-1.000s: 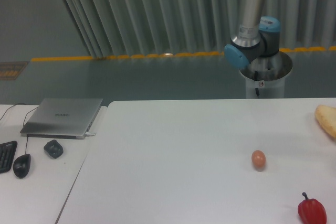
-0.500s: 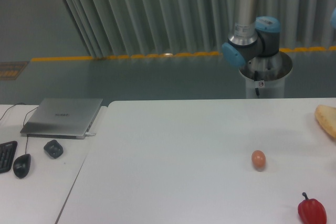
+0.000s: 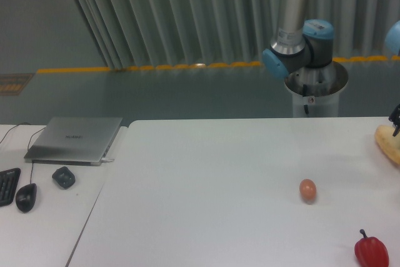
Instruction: Place the triangular bread in the basket
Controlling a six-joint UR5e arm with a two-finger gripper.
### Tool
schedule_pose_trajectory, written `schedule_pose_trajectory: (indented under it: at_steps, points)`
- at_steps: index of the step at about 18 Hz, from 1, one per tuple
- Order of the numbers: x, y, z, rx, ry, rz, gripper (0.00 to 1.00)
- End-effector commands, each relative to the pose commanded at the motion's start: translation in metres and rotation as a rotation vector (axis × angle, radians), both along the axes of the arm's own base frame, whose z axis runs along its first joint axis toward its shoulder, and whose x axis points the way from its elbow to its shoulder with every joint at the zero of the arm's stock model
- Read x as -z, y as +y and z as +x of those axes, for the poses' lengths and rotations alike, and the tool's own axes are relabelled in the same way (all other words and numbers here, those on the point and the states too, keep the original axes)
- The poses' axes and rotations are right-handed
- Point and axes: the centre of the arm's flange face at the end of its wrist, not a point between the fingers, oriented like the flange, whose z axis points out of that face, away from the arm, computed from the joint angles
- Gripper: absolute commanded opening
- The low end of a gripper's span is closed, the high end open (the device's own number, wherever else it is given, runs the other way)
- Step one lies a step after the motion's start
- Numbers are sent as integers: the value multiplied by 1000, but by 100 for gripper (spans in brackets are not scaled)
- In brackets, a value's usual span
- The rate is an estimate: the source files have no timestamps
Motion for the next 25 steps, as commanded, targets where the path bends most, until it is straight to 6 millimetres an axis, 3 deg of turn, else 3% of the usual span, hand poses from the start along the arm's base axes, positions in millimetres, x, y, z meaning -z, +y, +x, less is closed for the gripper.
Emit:
schedule_pose_trajectory:
  at_steps: [15,16,18,21,25]
  points:
    - [31,11,4,44,-29,-100,98]
    - [29,11,2,42,-27,-99,88]
    - [29,10,3,43,-36,-104,47]
    - [21,11,-2,46,-61,-120,0]
    - [8,9,-9,44,-71,-132,0]
